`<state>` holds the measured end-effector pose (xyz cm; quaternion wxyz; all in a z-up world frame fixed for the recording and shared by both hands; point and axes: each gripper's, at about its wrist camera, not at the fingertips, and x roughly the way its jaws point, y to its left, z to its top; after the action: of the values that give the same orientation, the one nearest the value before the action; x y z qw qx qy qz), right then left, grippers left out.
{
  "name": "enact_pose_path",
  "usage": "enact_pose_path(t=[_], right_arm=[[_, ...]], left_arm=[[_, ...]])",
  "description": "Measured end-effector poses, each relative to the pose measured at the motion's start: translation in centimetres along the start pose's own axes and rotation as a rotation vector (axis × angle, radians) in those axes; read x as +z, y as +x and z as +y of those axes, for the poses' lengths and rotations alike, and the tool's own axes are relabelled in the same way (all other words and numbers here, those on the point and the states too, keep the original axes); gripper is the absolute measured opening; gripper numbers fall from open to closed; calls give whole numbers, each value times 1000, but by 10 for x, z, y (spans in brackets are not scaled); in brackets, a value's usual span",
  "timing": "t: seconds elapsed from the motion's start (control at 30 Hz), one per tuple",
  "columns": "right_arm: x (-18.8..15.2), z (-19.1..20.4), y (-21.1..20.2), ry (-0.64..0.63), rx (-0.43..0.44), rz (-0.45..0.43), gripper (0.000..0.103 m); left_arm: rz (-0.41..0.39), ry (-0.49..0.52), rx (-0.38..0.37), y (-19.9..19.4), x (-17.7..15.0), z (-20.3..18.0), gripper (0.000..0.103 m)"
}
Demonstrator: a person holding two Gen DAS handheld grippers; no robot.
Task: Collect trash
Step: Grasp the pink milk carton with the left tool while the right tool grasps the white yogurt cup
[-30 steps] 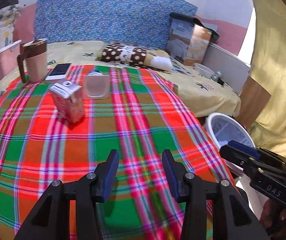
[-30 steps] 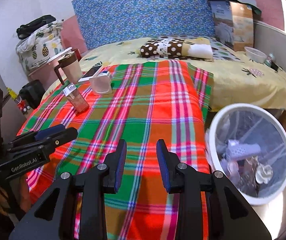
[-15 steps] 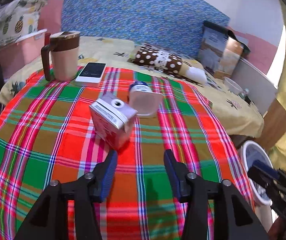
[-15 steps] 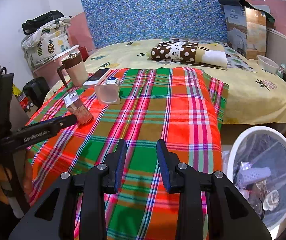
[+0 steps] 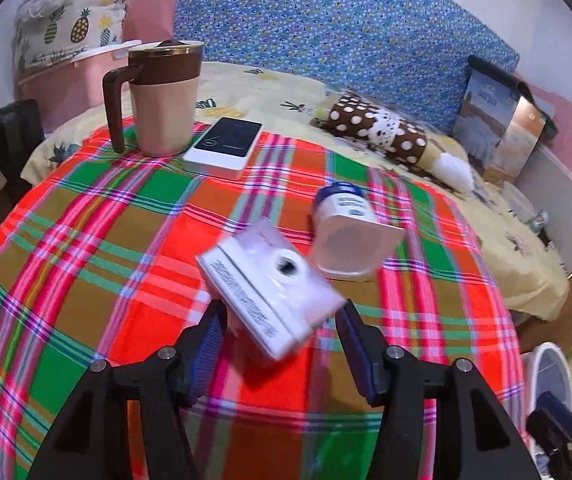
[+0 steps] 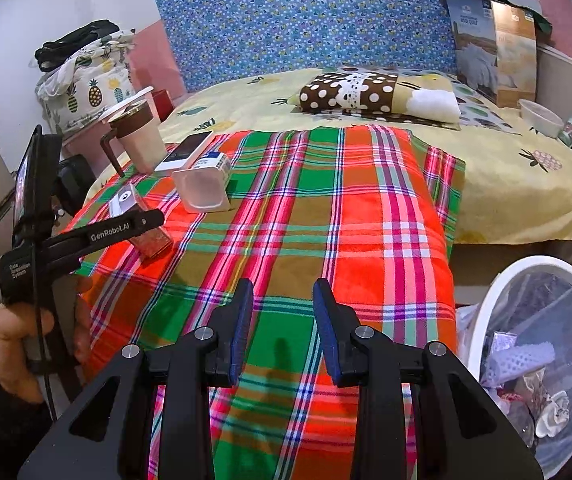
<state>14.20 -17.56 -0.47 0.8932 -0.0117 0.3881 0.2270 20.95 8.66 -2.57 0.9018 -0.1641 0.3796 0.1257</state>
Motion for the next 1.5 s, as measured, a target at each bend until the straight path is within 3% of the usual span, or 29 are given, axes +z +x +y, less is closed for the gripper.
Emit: enact_pose_path(t=[0.2, 0.5, 0.73, 1.03, 1.2, 1.33, 1.37, 1.43, 1.5], right_arm=[[6, 7, 7, -22, 19, 7, 33], [28, 27, 26, -100, 48, 1, 33], [44, 35, 51, -144, 39, 13, 33], [54, 46, 88, -167, 68, 55, 33], [58, 50, 103, -159, 91, 68, 33], [62, 52, 110, -148, 95, 62, 33], [62, 52, 111, -145, 96, 60, 31], [62, 53, 111, -142, 100, 57, 11], [62, 53, 109, -138, 92, 50, 10]], left_arm=[[-11, 41, 11, -8, 1, 19, 56], [-25, 50, -30, -18, 4, 35, 55], [-13, 64, -71, -10, 8, 33, 41], [-27, 179, -105, -16, 15, 41, 41], [-11, 153, -108, -11, 16, 48, 42], [-1, 119, -117, -9, 14, 48, 50], [0, 111, -112, -8, 14, 48, 50], [0, 91, -89, -7, 12, 47, 50], [7, 76, -69, -3, 12, 46, 50]])
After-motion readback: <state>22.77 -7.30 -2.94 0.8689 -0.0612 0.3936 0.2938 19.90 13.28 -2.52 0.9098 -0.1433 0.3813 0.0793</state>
